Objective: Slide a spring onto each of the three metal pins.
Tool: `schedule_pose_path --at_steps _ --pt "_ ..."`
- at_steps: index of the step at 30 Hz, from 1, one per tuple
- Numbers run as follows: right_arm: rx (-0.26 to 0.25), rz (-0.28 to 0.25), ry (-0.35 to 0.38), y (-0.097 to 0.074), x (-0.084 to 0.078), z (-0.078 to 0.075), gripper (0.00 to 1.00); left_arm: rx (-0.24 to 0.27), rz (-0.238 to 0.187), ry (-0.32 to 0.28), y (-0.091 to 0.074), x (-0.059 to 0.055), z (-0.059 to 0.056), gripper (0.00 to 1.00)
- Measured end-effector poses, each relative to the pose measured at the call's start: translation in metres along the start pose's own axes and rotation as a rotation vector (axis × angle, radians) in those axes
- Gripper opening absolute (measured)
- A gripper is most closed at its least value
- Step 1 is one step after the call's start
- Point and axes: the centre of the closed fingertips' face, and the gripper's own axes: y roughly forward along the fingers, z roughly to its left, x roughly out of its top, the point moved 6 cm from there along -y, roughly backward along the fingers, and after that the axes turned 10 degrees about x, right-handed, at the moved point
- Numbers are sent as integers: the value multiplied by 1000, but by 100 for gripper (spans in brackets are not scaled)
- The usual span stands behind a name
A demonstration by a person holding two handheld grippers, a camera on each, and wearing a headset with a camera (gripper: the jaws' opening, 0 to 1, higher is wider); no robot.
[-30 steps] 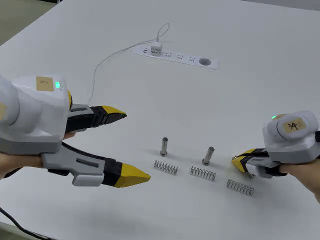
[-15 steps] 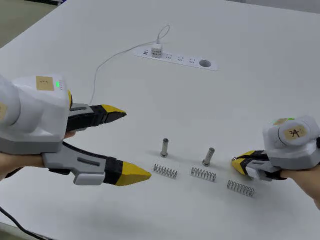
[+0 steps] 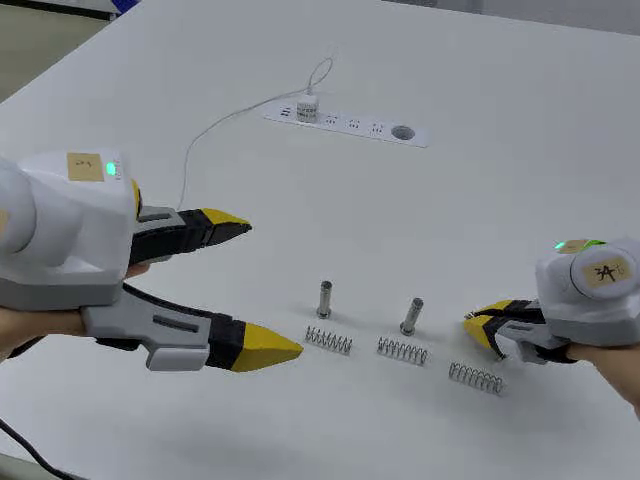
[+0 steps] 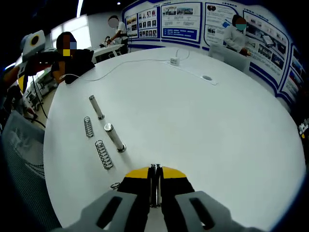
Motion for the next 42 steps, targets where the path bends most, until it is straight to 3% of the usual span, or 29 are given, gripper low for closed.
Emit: schedule_pose_path --at_steps 18,34,42 --pt "-25 -83 10 -18 0 -1 7 -12 -1 12 2 7 -5 83" --pt "-19 -144 -2 -21 3 5 7 -12 -4 21 -2 11 -6 83" --pt "-26 -206 3 -26 -1 12 8 -11 -3 20 -4 11 -6 83"
